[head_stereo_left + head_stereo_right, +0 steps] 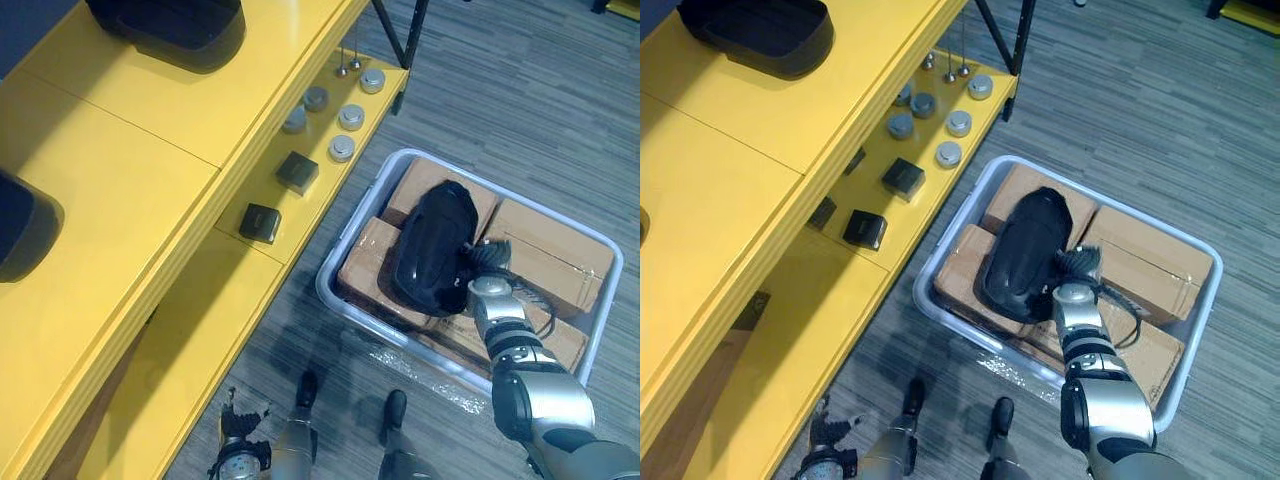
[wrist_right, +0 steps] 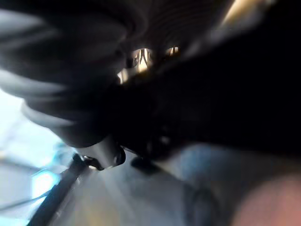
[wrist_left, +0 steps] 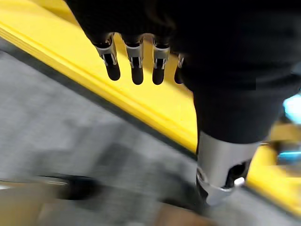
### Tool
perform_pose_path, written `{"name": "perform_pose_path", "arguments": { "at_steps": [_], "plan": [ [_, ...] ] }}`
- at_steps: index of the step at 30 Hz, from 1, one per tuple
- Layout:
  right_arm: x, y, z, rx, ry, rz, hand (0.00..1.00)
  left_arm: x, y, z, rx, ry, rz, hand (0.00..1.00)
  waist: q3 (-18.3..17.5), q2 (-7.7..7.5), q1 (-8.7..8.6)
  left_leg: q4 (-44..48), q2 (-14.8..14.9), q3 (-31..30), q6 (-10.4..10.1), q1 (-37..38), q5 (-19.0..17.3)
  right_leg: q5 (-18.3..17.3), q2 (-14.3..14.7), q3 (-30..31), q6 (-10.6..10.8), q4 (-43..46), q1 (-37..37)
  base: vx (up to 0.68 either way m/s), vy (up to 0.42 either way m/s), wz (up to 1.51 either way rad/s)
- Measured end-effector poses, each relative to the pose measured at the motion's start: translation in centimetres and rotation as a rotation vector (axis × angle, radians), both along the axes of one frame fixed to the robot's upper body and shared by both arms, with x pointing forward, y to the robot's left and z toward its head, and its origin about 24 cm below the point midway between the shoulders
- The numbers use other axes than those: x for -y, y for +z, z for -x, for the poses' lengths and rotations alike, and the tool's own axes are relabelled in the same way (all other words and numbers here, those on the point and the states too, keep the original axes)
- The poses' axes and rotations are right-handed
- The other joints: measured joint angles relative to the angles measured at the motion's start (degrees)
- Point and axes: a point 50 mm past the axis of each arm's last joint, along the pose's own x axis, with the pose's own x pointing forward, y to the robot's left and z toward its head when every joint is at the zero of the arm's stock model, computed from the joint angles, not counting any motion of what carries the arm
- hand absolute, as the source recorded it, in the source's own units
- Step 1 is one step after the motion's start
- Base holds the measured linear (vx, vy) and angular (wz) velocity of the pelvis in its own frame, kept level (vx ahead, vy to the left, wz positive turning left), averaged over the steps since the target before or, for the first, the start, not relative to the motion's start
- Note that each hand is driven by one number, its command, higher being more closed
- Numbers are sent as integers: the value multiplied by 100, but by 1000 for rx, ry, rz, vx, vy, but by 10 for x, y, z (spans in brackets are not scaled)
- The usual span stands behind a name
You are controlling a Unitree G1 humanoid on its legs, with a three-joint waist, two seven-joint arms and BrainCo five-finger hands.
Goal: Walk over and take plastic housings, then place them on the shelf
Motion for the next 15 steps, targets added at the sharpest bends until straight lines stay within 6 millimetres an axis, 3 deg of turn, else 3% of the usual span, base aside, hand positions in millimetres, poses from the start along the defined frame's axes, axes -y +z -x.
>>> {"name": "perform_pose_path", "arguments": {
  "at_steps": [4, 9, 12, 15],
  "plan": [
    [3, 22, 23, 113, -13, 303, 100, 4, 75, -20, 339, -37, -37, 0, -80, -122, -175, -40, 3, 32, 1, 114, 1, 0, -12, 37, 1, 0, 76, 13, 15, -4],
    [-4, 1, 34, 47, 29, 482, 100, 23, 146, -51, 620, -192, -67, 0, -282, -254, -411, -129, 3, 112, 9, 241, 14, 1, -23, 112, 2, -46, 149, 13, 26, -8],
    [-11, 1, 33, 27, 79, 601, 100, 49, 168, -67, 692, -375, 72, 0, -398, -249, -467, -135, 10, 142, 7, 258, 26, 10, -18, 123, -7, -62, 153, 7, 15, -3],
    [-23, 5, 32, 36, 132, 726, 100, 86, 164, -86, 608, -608, 304, 0, -599, -248, -547, -139, 16, 138, 4, 269, 30, 17, -9, 116, -13, -87, 181, 7, 11, 1]
  ]
}}
